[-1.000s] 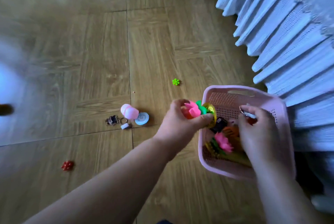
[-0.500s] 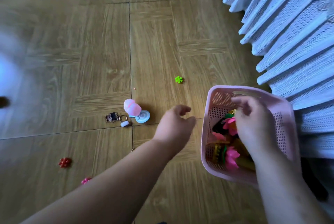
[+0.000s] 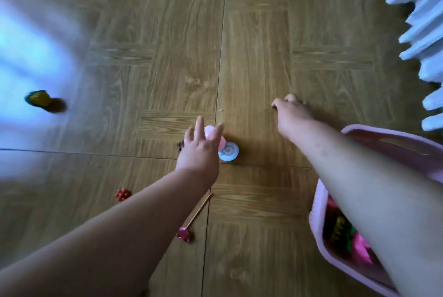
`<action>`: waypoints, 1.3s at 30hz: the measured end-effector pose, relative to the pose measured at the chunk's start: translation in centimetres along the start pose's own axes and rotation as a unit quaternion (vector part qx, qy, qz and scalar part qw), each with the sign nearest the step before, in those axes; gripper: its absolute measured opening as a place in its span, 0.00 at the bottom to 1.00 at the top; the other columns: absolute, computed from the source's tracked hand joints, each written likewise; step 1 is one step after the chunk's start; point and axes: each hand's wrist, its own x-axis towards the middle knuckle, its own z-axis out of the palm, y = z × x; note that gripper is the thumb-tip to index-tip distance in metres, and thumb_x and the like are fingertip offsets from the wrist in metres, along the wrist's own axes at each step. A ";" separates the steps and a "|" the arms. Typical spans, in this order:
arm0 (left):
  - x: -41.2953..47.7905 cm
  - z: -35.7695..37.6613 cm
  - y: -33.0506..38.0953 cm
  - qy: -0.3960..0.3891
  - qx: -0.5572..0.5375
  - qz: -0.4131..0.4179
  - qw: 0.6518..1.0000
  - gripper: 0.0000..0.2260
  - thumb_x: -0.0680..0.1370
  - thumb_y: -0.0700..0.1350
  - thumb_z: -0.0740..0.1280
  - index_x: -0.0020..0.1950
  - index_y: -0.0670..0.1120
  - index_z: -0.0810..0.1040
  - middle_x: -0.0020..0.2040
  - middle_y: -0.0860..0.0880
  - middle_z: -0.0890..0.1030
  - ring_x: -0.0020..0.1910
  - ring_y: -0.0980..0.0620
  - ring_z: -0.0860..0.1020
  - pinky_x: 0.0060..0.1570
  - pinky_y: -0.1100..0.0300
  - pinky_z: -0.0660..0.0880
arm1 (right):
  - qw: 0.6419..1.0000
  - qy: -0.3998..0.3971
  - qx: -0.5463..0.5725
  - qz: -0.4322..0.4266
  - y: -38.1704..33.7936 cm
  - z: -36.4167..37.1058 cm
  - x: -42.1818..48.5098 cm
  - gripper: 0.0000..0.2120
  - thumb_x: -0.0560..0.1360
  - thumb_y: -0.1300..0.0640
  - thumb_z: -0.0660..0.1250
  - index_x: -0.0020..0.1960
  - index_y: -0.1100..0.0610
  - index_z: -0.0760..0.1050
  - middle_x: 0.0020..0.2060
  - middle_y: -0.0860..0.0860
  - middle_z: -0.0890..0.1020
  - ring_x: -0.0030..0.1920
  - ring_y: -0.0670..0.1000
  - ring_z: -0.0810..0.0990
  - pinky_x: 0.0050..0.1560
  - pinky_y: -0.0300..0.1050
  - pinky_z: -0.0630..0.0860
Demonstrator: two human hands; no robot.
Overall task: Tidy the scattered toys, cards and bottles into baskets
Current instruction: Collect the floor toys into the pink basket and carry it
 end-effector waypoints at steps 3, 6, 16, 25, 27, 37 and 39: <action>1.2 0.0 -0.1 -0.059 0.105 0.071 0.990 0.36 0.76 0.33 0.58 0.78 0.58 0.50 0.79 0.47 0.37 0.78 0.40 0.40 0.68 0.46 0.66 | 1.000 -0.010 -0.010 -0.007 -1.3 1.4 -0.8 0.17 0.75 0.67 0.61 0.63 0.57 0.73 0.65 0.59 0.68 0.64 0.60 0.71 0.61 0.47 0.70; 1.7 1.0 -1.2 -0.017 0.130 0.072 0.989 0.23 0.79 0.40 0.60 0.73 0.53 0.63 0.75 0.45 0.56 0.72 0.38 0.56 0.62 0.51 0.69 | 0.998 -0.028 0.044 -0.023 -3.1 2.6 -1.7 0.12 0.75 0.64 0.61 0.55 0.56 0.77 0.61 0.57 0.75 0.59 0.57 0.76 0.54 0.44 0.73; 0.0 -0.3 -9.8 0.118 -0.187 -0.270 0.937 0.18 0.74 0.58 0.57 0.46 0.45 0.76 0.44 0.46 0.81 0.44 0.44 0.76 0.40 0.56 0.67 | 0.978 -0.011 0.146 -0.146 -9.0 5.2 -6.1 0.16 0.74 0.45 0.68 0.57 0.52 0.72 0.54 0.52 0.79 0.54 0.54 0.78 0.43 0.43 0.69; -4.6 4.0 -8.1 -0.028 -0.034 -0.087 0.995 0.14 0.74 0.59 0.67 0.55 0.54 0.78 0.55 0.51 0.75 0.56 0.50 0.75 0.50 0.55 0.75 | 0.962 -0.044 -0.004 -0.270 -11.5 6.9 -6.3 0.14 0.75 0.44 0.65 0.54 0.53 0.71 0.54 0.51 0.75 0.55 0.53 0.76 0.45 0.46 0.69; -5.1 5.0 -7.9 -0.072 0.027 -0.061 0.995 0.18 0.74 0.61 0.68 0.58 0.52 0.77 0.57 0.50 0.75 0.58 0.48 0.74 0.49 0.54 0.74 | 0.962 -0.034 0.083 -0.257 -11.1 6.6 -6.3 0.12 0.76 0.44 0.64 0.47 0.53 0.73 0.44 0.51 0.76 0.45 0.53 0.76 0.40 0.44 0.67; -6.9 5.4 -10.2 -0.014 -0.030 -0.080 0.996 0.11 0.76 0.53 0.63 0.54 0.50 0.76 0.49 0.51 0.80 0.49 0.49 0.79 0.44 0.57 0.76 | 0.653 -0.254 0.711 -0.060 -10.0 3.9 -7.0 0.06 0.71 0.54 0.69 0.42 0.57 0.76 0.35 0.52 0.76 0.32 0.49 0.75 0.26 0.39 0.71; -7.3 4.4 -12.0 0.025 -0.077 -0.147 0.986 0.09 0.75 0.53 0.64 0.51 0.51 0.73 0.45 0.53 0.79 0.47 0.48 0.80 0.43 0.58 0.75 | 0.836 -0.155 0.517 -0.095 -11.1 4.5 -6.6 0.13 0.72 0.46 0.72 0.39 0.54 0.74 0.29 0.47 0.73 0.29 0.48 0.69 0.31 0.41 0.66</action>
